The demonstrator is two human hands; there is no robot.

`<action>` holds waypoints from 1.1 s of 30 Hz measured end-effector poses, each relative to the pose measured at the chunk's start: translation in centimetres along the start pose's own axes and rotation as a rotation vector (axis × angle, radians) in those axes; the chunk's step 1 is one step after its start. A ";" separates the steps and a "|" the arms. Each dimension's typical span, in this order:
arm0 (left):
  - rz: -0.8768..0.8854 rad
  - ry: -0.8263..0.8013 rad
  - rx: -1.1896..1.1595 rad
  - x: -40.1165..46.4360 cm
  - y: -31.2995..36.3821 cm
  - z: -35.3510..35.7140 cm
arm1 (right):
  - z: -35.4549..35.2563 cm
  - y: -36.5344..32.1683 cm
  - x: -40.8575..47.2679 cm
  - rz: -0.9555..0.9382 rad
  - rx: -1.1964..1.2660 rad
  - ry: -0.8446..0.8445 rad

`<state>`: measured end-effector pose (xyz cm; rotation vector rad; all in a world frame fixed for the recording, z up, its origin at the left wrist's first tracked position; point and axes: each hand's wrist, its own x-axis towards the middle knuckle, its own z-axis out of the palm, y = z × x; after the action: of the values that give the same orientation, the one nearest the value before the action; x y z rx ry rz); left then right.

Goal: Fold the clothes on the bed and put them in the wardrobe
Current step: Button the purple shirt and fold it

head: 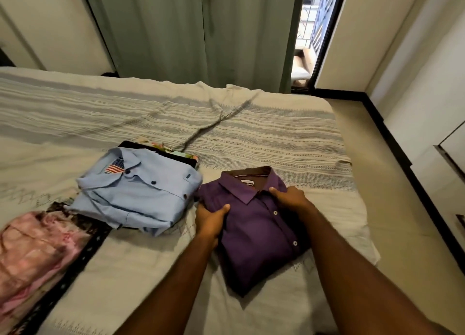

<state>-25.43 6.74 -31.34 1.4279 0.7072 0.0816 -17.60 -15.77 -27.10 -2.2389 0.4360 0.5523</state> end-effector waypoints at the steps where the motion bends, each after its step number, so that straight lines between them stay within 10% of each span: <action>1: 0.017 -0.020 0.016 -0.6 0.5 -0.3 | 0.4 -0.3 -0.2 -0.017 0.130 -0.063; 11: 0.234 -0.174 0.018 -2.9 5.2 -1.0 | -0.6 -1.9 -3.3 -0.329 0.379 -0.187; 22: 0.344 0.128 -0.391 0.3 13.6 -14.7 | 2.9 -24.4 -6.4 -0.747 -0.006 -0.364; 28: 0.243 0.299 -0.168 3.5 12.0 -23.9 | 14.2 -29.2 -5.6 -0.808 -0.587 -0.222; 33: 0.278 0.534 0.195 2.9 11.9 -25.4 | 15.5 -26.0 -7.2 -0.834 -0.473 -0.188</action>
<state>-31.35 32.33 -21.03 1.7050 0.9635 0.6443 -15.38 13.55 -17.00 -2.4949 -0.7793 0.4224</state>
